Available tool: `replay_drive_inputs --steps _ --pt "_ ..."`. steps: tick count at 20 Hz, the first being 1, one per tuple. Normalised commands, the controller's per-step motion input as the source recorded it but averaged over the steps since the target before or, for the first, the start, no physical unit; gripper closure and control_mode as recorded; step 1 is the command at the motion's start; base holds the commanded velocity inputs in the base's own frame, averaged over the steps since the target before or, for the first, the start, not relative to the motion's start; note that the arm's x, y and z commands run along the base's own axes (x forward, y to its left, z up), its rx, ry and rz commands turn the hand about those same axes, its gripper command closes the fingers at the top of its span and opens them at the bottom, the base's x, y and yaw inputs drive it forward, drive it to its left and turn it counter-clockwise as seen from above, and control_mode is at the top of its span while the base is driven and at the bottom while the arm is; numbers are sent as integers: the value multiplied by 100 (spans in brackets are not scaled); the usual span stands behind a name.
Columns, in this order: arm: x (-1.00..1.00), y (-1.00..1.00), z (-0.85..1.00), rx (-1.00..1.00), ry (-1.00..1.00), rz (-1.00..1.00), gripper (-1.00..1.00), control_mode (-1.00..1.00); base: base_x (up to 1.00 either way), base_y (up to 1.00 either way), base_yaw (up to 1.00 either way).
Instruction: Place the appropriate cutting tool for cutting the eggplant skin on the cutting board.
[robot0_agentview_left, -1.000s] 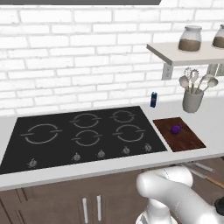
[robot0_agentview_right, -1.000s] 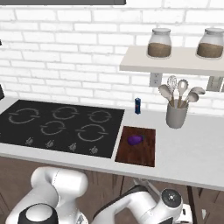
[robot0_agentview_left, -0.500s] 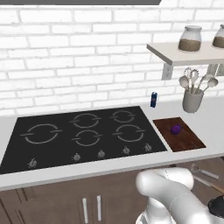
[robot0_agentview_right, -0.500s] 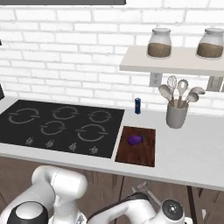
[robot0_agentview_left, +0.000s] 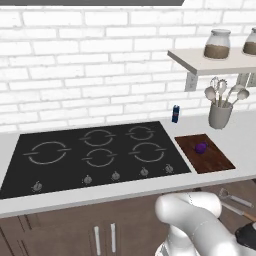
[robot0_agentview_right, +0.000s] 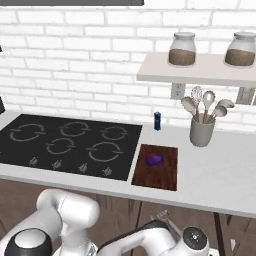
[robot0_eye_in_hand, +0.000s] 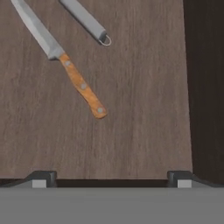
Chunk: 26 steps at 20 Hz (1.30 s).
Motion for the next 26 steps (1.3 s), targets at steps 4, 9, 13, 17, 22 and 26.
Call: replay_drive_inputs --steps 4,9,13,17,22,26 --pt "21 9 45 0 0 0 -100 -100 0 0 0" --pt "12 3 35 0 -1 4 -100 -100 0 0 0" --pt "5 1 0 -6 -7 2 -100 -100 0 0 0" --pt "15 0 0 -3 -1 1 -100 -100 0 0 0" --pt "15 0 0 -3 0 5 -100 -100 0 0 0" --pt "6 9 6 -11 0 7 -100 -100 0 0 0"
